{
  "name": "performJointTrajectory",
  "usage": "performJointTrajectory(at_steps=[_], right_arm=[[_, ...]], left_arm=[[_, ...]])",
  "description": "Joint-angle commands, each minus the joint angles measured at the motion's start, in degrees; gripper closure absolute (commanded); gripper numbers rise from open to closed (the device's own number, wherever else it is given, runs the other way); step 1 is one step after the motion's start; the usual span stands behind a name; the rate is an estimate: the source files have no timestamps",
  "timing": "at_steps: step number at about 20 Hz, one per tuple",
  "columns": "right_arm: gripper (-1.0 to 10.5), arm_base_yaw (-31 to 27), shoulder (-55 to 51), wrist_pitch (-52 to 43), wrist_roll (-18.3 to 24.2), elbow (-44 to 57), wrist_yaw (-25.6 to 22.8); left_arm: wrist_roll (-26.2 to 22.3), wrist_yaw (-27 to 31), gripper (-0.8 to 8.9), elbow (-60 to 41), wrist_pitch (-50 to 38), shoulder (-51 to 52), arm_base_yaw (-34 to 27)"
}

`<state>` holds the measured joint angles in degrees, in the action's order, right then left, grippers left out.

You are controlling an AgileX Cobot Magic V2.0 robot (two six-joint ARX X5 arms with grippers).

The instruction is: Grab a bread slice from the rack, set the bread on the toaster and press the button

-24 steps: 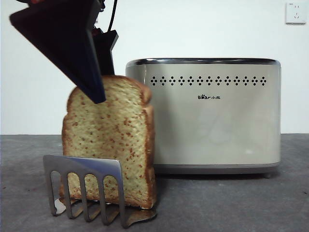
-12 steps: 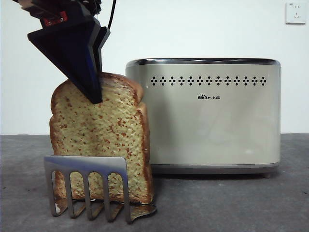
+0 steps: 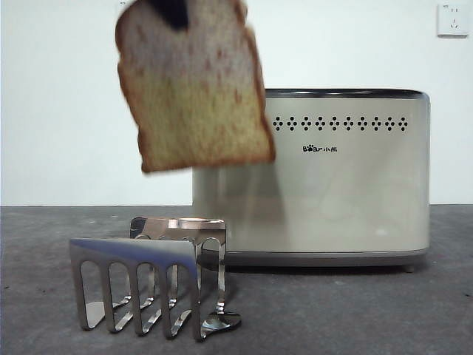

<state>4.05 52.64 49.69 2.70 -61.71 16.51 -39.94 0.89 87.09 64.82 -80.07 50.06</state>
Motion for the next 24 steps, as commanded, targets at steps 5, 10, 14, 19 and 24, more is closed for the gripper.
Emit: performJointTrajectory(at_steps=[5,10,14,19,24], right_arm=[[9.5,0.1,0.1,-0.1,0.6,-0.2,0.0],[9.5,0.1,0.1,-0.2,0.6,-0.2,0.0],[9.5,0.1,0.1,0.1,0.6,-0.2,0.0],[9.5,0.1,0.1,1.5,0.7,-0.2,-0.1],[9.5,0.1,0.1,1.4,0.9,-0.2,-0.1]], left_arm=[[9.5,-2.9,8.23,17.2,2.2,-0.5,0.2],[11.5,-3.3,8.23,32.5,5.2,-6.6,-0.2],[11.9,-3.2,8.23,41.2,10.2,-14.7,-0.6],[11.2,-2.9,8.23,41.9,8.7,-20.7,-1.8],[9.9,-2.8,8.23,41.9,7.3,-25.0,-3.3]])
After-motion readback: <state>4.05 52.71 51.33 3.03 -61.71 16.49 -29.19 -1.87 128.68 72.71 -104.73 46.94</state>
